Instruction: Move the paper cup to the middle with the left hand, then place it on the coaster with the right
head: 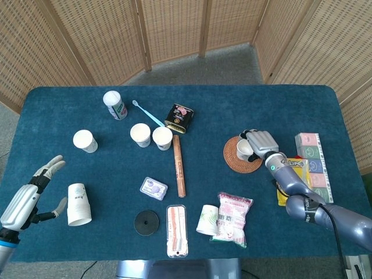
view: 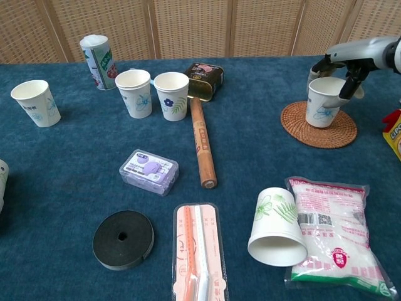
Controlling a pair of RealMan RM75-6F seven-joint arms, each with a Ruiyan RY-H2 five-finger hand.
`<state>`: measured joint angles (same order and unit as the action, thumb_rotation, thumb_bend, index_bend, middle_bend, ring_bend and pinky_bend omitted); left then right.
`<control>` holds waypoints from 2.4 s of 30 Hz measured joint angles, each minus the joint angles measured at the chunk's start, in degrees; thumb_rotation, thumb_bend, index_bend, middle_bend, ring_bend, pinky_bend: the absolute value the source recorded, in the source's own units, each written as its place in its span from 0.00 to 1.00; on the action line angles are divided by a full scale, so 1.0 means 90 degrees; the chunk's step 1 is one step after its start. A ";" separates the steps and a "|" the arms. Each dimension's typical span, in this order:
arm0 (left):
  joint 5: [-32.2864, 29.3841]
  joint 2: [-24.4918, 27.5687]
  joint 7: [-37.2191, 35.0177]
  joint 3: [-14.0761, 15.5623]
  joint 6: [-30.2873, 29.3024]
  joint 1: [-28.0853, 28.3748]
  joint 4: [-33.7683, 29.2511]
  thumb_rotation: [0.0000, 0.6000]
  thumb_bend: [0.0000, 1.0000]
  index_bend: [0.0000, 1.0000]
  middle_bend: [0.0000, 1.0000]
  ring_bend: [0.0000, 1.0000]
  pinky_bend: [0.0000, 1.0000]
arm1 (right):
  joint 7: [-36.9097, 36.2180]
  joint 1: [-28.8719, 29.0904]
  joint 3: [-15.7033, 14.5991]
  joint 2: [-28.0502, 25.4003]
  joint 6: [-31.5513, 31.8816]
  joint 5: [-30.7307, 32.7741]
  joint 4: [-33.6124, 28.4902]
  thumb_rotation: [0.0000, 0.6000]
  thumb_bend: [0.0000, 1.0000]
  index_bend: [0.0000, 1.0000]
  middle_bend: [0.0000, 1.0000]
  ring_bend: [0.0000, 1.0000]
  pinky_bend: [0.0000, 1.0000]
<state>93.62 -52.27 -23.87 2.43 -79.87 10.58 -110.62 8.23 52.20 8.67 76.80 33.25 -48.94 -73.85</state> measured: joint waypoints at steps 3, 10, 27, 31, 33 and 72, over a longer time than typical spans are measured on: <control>0.0000 0.0001 -0.0005 -0.0002 -0.0006 -0.0005 0.0006 1.00 0.49 0.00 0.00 0.00 0.00 | 0.0025 0.0035 -0.0014 0.0043 -0.0014 0.0046 0.0061 1.00 0.35 0.35 0.26 0.17 0.65; -0.0014 0.0009 -0.0028 -0.0006 -0.0024 -0.0022 0.0029 1.00 0.49 0.00 0.00 0.00 0.00 | 0.0118 0.0131 -0.0058 0.0071 -0.0064 0.0234 0.0087 1.00 0.33 0.29 0.22 0.11 0.57; 0.0052 0.0003 -0.0091 -0.0025 -0.0152 -0.0066 0.0076 1.00 0.49 0.00 0.00 0.00 0.00 | 0.0131 0.0154 -0.0110 -0.0305 0.0054 0.0518 -0.0506 1.00 0.32 0.00 0.00 0.00 0.19; 0.0060 -0.0017 -0.0151 -0.0013 -0.0201 -0.0107 0.0123 1.00 0.49 0.00 0.00 0.00 0.00 | -0.0260 0.0008 0.0072 -0.0458 0.0177 0.0437 -0.0778 1.00 0.32 0.00 0.00 0.00 0.13; 0.0076 -0.0034 -0.0164 0.0024 -0.0189 -0.0122 0.0143 1.00 0.49 0.00 0.00 0.00 0.00 | -0.0486 -0.0111 0.0174 -0.0508 0.0336 0.0340 -0.0895 1.00 0.32 0.00 0.00 0.00 0.12; 0.0308 -0.0438 0.1228 0.0494 -0.1078 -0.1126 0.0988 1.00 0.49 0.00 0.00 0.00 0.00 | -0.0023 -0.4130 -0.0985 -0.1394 0.5597 -0.2667 -0.3414 1.00 0.33 0.00 0.00 0.00 0.00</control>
<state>96.39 -56.21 -12.82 6.88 -89.57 0.44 -101.73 8.02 15.03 -0.20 64.25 83.62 -72.94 -104.57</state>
